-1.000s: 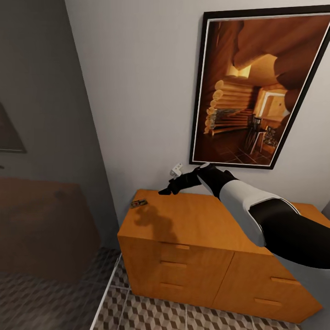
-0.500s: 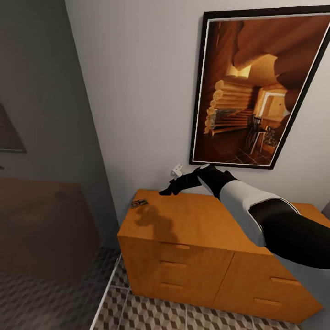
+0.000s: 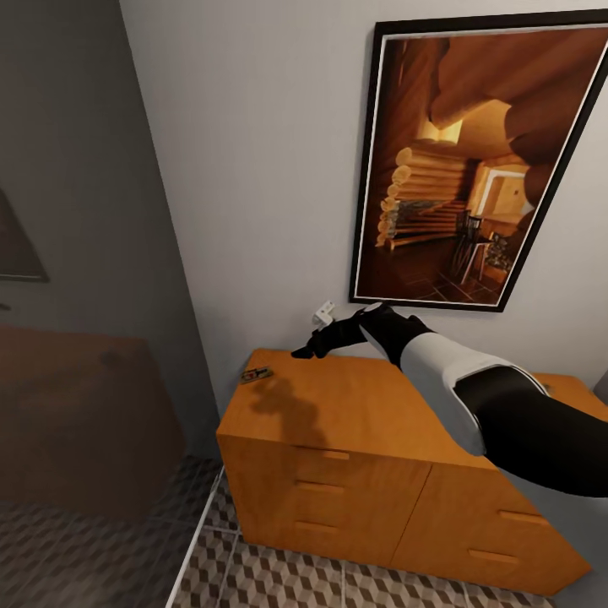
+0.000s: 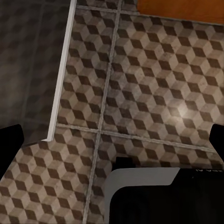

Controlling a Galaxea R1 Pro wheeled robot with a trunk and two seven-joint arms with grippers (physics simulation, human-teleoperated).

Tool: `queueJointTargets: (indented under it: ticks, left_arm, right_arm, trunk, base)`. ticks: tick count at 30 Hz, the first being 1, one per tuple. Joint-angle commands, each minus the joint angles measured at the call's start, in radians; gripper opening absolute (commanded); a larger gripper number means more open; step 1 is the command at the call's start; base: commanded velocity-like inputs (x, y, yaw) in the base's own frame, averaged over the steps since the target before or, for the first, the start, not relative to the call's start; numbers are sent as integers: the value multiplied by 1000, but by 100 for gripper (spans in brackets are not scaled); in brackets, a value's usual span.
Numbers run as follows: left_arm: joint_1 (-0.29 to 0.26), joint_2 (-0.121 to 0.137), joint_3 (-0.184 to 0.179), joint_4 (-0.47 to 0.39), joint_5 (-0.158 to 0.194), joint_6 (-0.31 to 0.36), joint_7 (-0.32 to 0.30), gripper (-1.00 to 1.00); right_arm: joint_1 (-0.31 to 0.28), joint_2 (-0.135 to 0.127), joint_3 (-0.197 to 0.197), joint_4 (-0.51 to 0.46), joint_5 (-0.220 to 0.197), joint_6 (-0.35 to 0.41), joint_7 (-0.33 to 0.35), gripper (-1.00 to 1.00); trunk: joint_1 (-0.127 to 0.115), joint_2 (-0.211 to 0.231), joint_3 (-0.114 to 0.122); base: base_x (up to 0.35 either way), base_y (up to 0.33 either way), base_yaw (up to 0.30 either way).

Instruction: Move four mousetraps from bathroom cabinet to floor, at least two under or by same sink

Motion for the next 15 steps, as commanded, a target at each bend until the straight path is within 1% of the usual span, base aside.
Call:
queueJointTargets:
  ticks: [1,3,10,15]
  left_arm:
    - [-1,-1,-8,3,3,-5,0,100]
    - [-1,0,-8,3,3,-5,0,100]
    - [-1,-2,-8,3,2,-5,-1,100]
    - [-1,-3,-9,3,2,-5,-1,100]
  right_arm:
    - [-1,5,-4,1,7,7,3,100]
    - [-1,18,-4,15,7,7,1,100]
    - [3,18,-3,37,7,6,-1,100]
    - [43,18,-3,41,8,5,-1,100]
  trunk:
    - [1,-2,-2]
    - [1,-2,-2]
    - [1,-2,-2]
    - [1,-2,-2]
  base:
    - [0,0,0]
    - [0,0,0]
    - [1,0,0]
    - [102,0,0]
